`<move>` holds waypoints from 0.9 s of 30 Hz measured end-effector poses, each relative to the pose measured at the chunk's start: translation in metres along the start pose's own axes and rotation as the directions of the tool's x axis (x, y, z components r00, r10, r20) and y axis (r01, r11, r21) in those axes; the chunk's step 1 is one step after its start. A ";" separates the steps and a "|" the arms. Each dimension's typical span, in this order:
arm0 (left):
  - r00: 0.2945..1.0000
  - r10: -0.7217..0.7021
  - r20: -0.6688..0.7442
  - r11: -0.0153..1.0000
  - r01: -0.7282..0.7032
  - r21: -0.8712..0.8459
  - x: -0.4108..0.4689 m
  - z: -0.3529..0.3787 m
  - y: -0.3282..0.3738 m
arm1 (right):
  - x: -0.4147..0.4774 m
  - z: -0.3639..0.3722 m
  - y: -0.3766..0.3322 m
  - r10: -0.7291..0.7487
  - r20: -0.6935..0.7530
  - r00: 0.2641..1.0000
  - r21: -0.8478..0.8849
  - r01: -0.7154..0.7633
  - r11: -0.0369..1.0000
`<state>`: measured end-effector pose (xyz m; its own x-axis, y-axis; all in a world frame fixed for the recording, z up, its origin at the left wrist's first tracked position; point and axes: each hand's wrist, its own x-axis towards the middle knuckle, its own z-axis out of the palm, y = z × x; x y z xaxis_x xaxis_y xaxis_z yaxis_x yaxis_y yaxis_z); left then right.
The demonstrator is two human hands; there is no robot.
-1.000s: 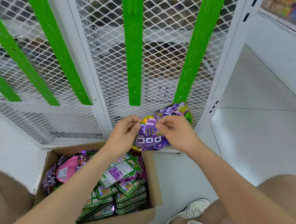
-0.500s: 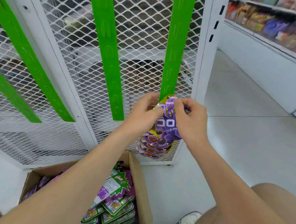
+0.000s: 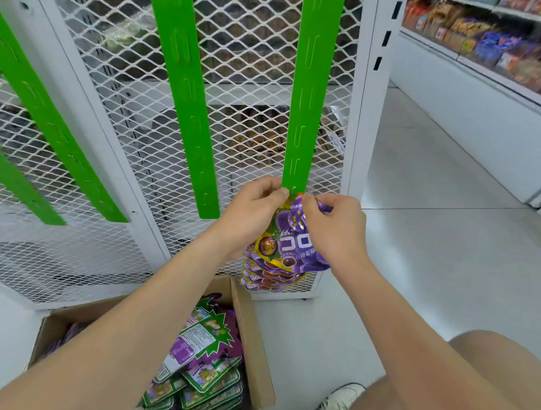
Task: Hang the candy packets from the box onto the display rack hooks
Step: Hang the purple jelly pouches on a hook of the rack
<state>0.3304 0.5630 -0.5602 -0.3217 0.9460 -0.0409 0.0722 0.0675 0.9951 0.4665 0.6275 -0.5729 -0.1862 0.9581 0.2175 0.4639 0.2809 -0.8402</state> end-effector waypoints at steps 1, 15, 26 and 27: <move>1.000 -0.016 0.005 1.000 0.016 0.000 0.000 0.000 0.000 | -0.002 0.000 0.001 -0.013 0.012 1.000 -0.008 0.013 1.000; 0.999 -0.036 0.024 0.991 0.039 -0.125 -0.005 -0.006 0.005 | -0.015 0.002 -0.017 -0.094 -0.106 0.990 0.098 0.104 0.990; 0.995 0.095 0.006 0.996 -0.095 -0.002 0.000 -0.008 -0.005 | -0.015 0.008 -0.005 -0.101 -0.050 0.994 -0.058 0.098 0.993; 0.993 0.118 -0.005 0.992 -0.118 0.040 0.002 -0.010 -0.008 | -0.013 0.007 -0.002 -0.126 -0.032 0.992 -0.120 0.121 0.985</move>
<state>0.3202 0.5610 -0.5672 -0.3160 0.9456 0.0773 0.1473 -0.0316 0.9886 0.4618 0.6137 -0.5781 -0.2155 0.9166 0.3369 0.5386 0.3993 -0.7419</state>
